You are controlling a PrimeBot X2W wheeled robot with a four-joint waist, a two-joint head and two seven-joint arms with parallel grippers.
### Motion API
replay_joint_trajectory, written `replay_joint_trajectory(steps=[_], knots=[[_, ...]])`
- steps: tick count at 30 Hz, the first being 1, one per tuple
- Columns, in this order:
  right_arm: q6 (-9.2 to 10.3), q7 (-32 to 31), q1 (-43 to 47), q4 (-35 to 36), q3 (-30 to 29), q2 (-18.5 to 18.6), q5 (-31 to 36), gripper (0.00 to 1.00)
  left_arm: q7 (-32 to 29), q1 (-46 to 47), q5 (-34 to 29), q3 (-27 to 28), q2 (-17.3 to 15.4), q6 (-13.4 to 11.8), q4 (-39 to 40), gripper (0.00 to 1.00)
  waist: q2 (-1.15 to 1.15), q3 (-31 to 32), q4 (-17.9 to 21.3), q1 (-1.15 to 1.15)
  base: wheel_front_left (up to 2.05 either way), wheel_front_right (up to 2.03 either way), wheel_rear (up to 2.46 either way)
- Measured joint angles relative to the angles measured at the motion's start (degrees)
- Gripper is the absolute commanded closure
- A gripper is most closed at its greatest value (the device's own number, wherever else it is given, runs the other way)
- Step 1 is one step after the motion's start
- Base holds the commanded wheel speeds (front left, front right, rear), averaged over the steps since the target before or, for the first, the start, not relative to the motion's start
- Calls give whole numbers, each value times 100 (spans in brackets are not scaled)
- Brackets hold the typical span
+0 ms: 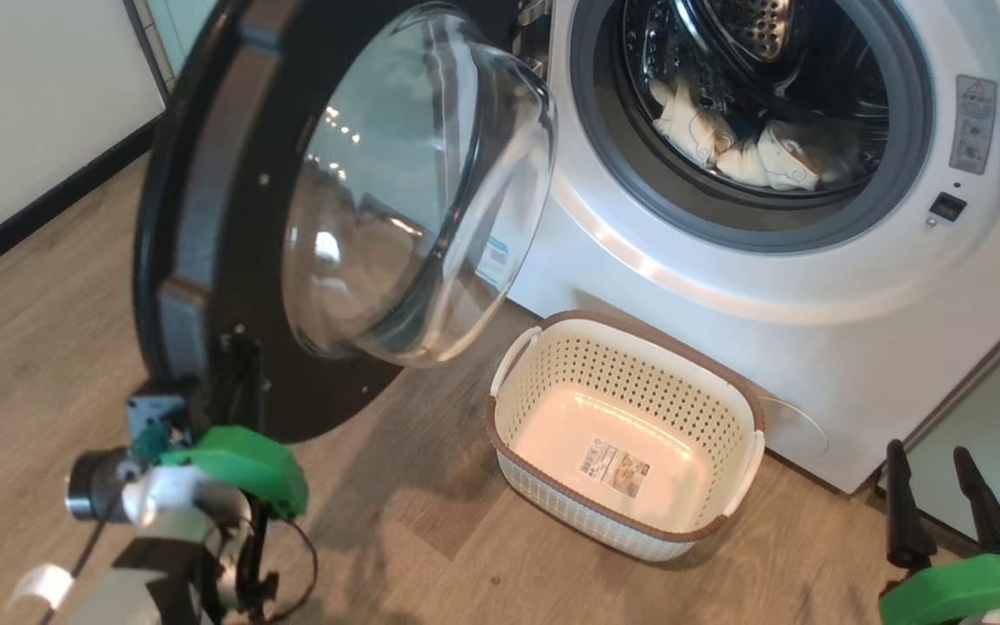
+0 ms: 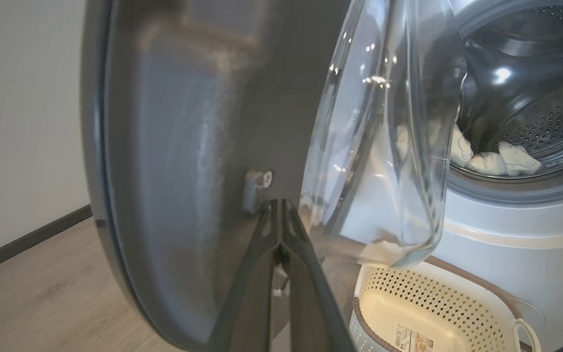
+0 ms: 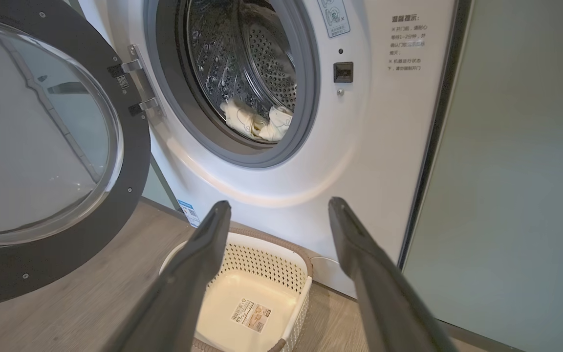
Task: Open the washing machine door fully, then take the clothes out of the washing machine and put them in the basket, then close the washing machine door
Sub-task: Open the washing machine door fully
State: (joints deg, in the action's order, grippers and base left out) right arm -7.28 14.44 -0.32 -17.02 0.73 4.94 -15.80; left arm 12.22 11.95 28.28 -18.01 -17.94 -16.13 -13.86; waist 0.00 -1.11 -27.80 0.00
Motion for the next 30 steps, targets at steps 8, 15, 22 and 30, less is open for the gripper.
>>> replay_joint_trajectory(steps=[8,15,22,30], knots=[[0,0,-12,0,65,35,0,0,171,405,174,445,21,120,-489,100,0,-107,36,0,0,0,0],[0,0,-64,0,121,76,0,0,218,788,203,842,34,318,-1032,100,0,-265,97,0,0,0,0],[0,0,-279,9,145,210,0,0,234,1191,58,1402,81,491,-1473,100,0,-471,180,0,0,0,0],[0,0,-350,5,162,260,0,0,242,1478,-297,2159,301,715,-1785,100,0,-732,241,1,0,0,0]])
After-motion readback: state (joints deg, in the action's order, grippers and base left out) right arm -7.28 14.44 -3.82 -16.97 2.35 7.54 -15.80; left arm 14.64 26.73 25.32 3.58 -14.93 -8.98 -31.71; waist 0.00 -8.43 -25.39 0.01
